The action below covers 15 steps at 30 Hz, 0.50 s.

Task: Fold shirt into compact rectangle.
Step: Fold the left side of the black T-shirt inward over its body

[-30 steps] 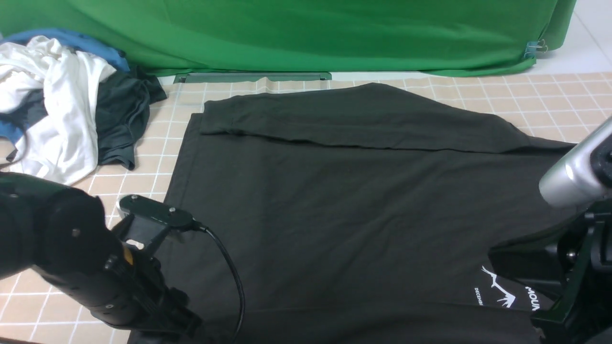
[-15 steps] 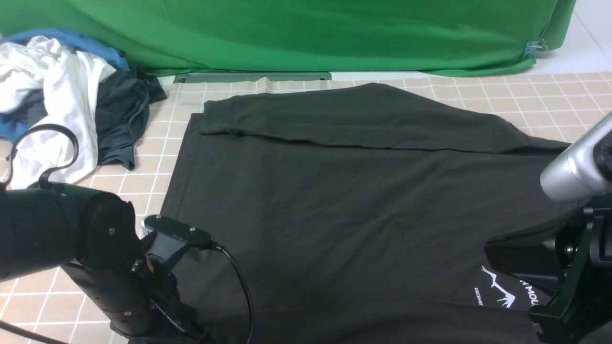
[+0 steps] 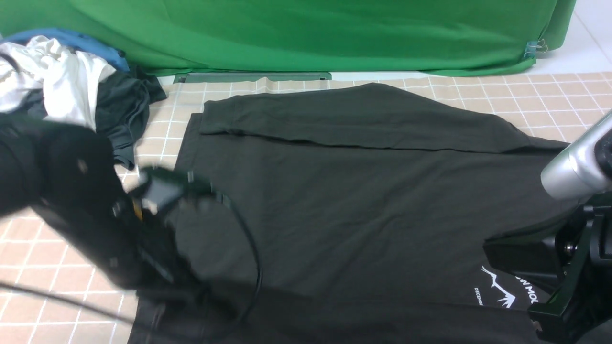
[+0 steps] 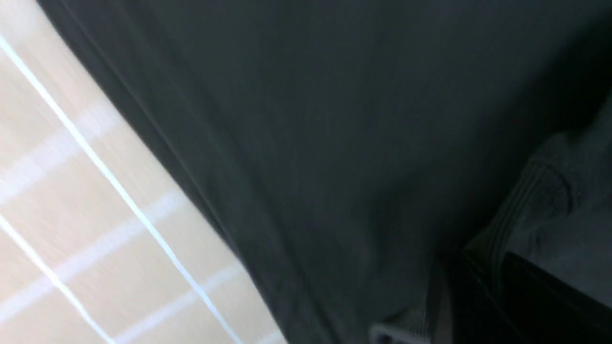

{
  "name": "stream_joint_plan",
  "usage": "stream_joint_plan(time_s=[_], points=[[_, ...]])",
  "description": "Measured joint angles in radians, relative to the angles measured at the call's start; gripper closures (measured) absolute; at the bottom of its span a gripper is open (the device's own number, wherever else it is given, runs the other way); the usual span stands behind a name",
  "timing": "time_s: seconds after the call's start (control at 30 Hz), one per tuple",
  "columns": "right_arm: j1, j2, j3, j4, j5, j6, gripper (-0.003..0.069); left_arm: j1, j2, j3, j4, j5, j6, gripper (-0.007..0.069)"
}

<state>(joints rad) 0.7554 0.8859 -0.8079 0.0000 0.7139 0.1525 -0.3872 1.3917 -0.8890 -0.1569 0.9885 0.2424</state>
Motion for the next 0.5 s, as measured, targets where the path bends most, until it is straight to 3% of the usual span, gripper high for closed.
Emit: stream_joint_plan(time_s=[0.23, 0.5], points=[[0.0, 0.0, 0.0, 0.0, -0.001, 0.001, 0.062, -0.001, 0.019, -0.236, 0.157, 0.046, -0.077, 0.0591], [0.0, 0.0, 0.0, 0.0, -0.001, 0.001, 0.0617, -0.001, 0.137, -0.331, 0.301, 0.011, -0.088, 0.0591]])
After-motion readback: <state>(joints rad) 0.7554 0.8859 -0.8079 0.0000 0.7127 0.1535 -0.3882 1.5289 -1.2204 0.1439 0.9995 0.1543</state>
